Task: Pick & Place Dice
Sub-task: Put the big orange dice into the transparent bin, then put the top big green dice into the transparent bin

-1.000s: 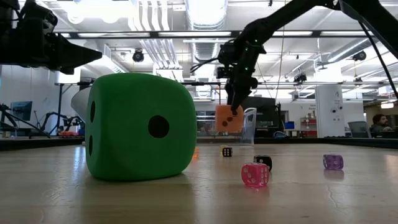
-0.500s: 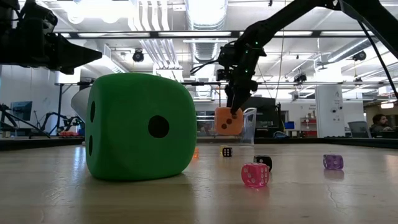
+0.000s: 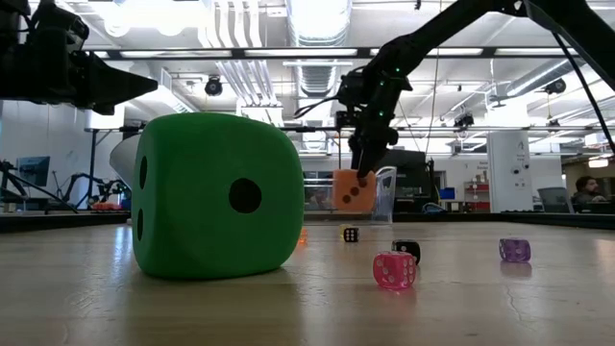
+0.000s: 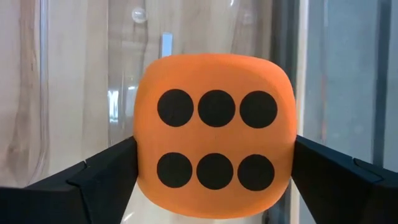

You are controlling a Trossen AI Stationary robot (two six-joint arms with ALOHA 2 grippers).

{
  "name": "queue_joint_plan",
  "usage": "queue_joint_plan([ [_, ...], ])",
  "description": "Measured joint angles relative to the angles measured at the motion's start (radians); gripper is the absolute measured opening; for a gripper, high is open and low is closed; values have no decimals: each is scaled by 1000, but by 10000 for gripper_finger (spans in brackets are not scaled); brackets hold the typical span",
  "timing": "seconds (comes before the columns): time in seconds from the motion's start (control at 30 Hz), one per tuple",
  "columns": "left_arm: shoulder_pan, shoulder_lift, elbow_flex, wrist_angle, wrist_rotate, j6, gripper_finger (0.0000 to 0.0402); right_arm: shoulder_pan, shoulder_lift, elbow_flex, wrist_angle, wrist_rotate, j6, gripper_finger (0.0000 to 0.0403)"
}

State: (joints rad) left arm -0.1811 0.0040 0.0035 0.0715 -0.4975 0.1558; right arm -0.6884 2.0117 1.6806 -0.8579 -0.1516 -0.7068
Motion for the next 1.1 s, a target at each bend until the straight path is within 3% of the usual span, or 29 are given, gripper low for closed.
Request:
queue_joint_plan([
  [0.6,0,0,0,0,0,0,10,1,-15,5,2,15,30,400],
  [1.1,0,0,0,0,0,0,10,73,-303,-24,-6,-9,117,400],
])
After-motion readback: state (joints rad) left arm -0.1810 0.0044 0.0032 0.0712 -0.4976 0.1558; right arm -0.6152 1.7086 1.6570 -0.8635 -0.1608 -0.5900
